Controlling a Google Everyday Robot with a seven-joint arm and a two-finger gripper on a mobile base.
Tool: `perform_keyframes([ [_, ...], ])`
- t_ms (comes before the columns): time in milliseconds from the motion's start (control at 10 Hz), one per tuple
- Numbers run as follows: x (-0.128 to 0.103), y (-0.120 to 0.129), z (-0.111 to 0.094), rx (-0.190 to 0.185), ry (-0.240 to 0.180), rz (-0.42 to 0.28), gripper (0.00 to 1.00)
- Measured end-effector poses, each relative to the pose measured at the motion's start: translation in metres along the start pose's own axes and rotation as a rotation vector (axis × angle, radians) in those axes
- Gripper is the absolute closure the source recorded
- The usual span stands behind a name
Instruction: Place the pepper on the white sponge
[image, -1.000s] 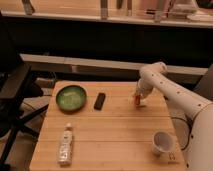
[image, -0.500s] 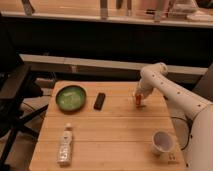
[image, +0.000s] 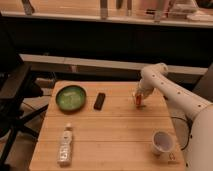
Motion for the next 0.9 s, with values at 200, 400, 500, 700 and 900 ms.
perform_keyframes([
  [200,0.0006,0.0016,0.0007,0.002,0.001,0.001,0.97],
  [400,0.0011,0.0021,0.0015,0.004,0.000,0.002,0.97],
  [500,0.0017,0.0030,0.0018,0.004,0.000,0.003,0.97],
  [700,0.0023,0.0042,0.0025,0.006,0.000,0.005,0.97],
  [900,0.0033,0.0057,0.0025,0.008,0.001,0.005,0.97],
])
